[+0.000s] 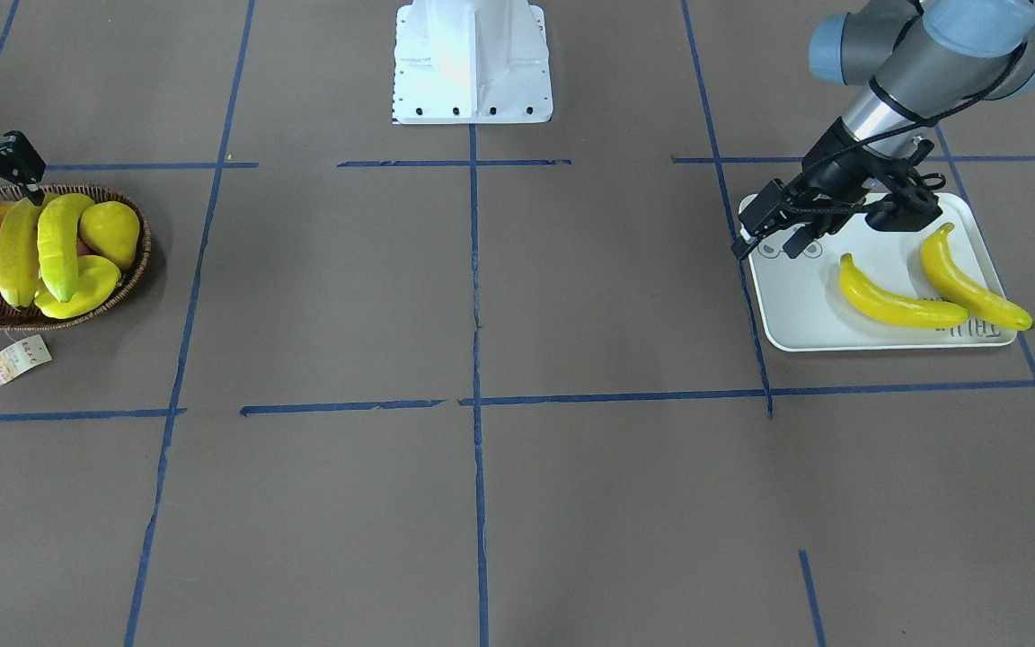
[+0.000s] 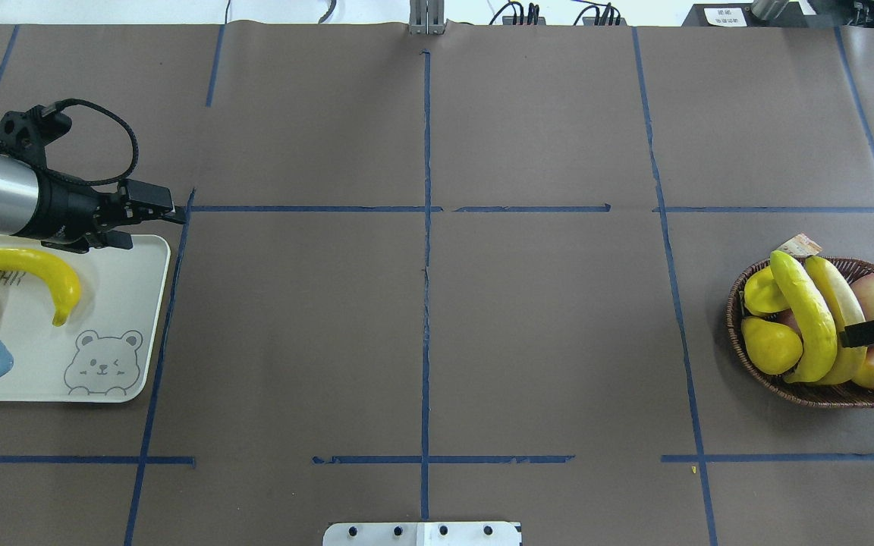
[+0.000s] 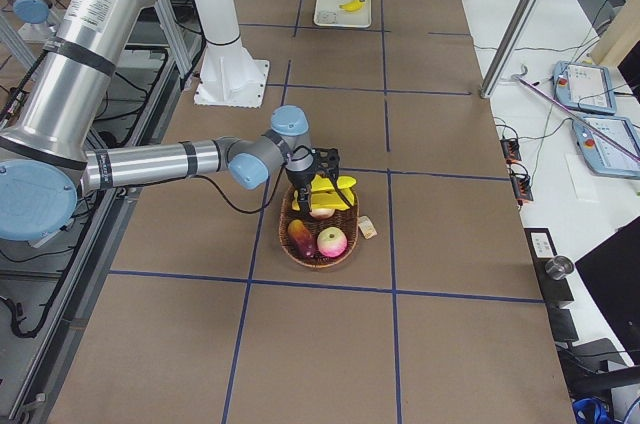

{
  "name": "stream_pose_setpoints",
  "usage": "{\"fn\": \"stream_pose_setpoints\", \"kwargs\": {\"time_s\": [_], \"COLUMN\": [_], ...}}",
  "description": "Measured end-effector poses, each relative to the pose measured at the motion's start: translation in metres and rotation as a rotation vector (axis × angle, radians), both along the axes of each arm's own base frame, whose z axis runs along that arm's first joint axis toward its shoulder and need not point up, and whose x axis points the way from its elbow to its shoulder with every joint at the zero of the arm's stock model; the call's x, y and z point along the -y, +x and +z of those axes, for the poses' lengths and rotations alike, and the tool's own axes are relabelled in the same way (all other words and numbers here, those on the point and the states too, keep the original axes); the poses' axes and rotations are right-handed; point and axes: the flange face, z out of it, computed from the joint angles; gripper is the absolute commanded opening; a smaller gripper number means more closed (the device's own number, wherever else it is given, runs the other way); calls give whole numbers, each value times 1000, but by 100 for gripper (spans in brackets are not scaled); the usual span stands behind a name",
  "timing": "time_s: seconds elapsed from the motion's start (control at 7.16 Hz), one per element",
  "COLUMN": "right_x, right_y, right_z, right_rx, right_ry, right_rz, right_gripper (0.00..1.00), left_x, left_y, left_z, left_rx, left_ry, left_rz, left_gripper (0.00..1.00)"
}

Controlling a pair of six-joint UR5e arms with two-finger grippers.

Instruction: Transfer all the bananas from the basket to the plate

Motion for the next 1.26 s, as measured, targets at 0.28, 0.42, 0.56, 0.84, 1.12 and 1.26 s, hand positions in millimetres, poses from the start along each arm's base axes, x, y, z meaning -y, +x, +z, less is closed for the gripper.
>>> {"fn": "stream_pose_setpoints", "kwargs": {"time_s": [0.28, 0.42, 0.56, 0.84, 1.12, 1.26], "right_x": [0, 1, 2, 6, 8, 8], "right_y": [-2, -4, -8, -23, -32, -33], "right_z": [10, 14, 16, 12, 17, 19], "right_rx": [-11, -15, -14, -2, -4, -6], "right_ry": [-13, -19, -20, -15, -18, -20], "right_rz": [-4, -7, -11, -27, -40, -43], "right_gripper": [80, 80, 80, 79, 53, 31], "left_x": [0, 0, 0, -1, -1, -1], "left_y": [0, 0, 0, 0, 0, 0], "left_z": [0, 0, -1, 1, 3, 3], "left_rx": [0, -1, -1, 1, 3, 4], "left_ry": [0, 0, 0, -2, -4, -4], "left_rz": [0, 0, 0, 1, 1, 1], "left_gripper": [100, 100, 100, 100, 100, 100]}}
